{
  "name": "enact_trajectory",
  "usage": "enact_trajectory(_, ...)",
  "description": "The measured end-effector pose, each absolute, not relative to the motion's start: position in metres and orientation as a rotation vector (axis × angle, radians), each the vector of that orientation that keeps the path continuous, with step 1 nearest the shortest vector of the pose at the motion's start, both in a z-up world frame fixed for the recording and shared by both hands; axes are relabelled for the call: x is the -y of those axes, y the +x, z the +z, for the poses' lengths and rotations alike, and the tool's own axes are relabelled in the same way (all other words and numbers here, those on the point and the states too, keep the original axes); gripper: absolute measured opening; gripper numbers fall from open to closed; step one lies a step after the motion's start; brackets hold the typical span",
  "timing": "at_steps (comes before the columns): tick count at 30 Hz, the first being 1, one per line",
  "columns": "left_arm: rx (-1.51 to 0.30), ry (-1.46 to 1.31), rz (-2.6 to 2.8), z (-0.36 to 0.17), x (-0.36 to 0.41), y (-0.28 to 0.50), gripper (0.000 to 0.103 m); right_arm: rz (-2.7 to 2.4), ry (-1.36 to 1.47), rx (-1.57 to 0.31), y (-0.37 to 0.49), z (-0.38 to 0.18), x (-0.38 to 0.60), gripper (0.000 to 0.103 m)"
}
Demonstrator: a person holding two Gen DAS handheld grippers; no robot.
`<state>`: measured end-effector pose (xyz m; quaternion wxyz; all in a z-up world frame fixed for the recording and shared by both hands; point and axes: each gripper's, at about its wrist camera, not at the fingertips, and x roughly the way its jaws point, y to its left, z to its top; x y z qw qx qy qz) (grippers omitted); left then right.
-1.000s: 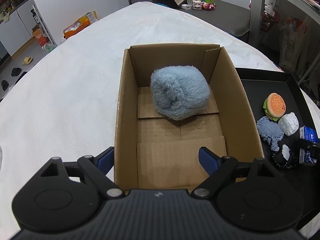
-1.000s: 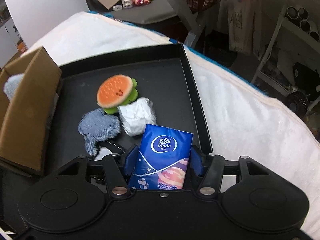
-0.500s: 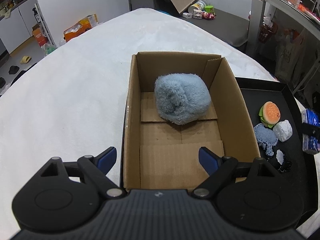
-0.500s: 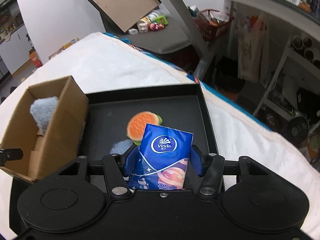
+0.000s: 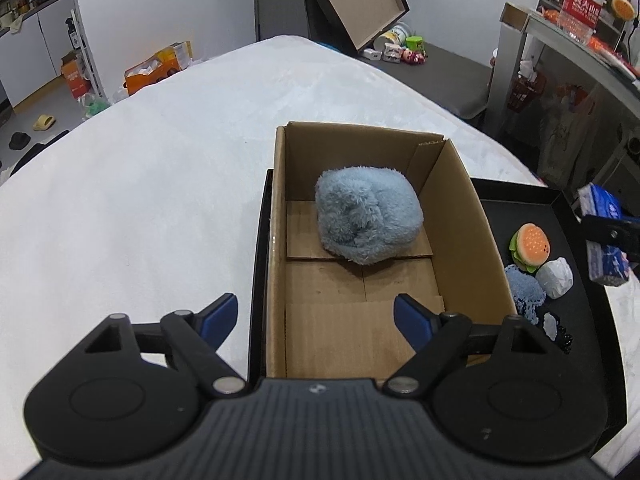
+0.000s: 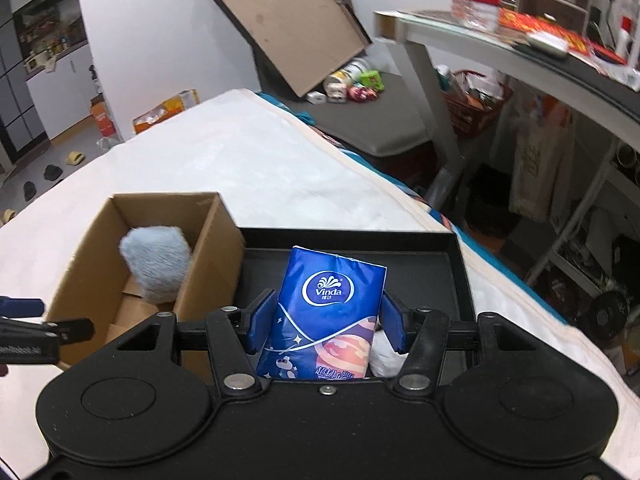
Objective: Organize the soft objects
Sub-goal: 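Carry the tissue pack into the box while the left gripper grips the box wall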
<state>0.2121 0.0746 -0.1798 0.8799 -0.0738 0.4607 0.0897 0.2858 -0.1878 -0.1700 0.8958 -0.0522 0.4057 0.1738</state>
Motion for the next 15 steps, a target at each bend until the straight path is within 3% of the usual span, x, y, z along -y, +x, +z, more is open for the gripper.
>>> enact_trajectory(3, -0.948, -0.153, 0.186, -0.181, -0.079, 0.209, 0.081, 0.39, -0.122, -0.83, 0.285, -0.164, 0.175, 0.055)
enact_trajectory(15, -0.932, -0.201, 0.164, -0.19, -0.093, 0.21, 0.052, 0.494, -0.172, -0.817, 0.285, -0.155, 0.122, 0.055)
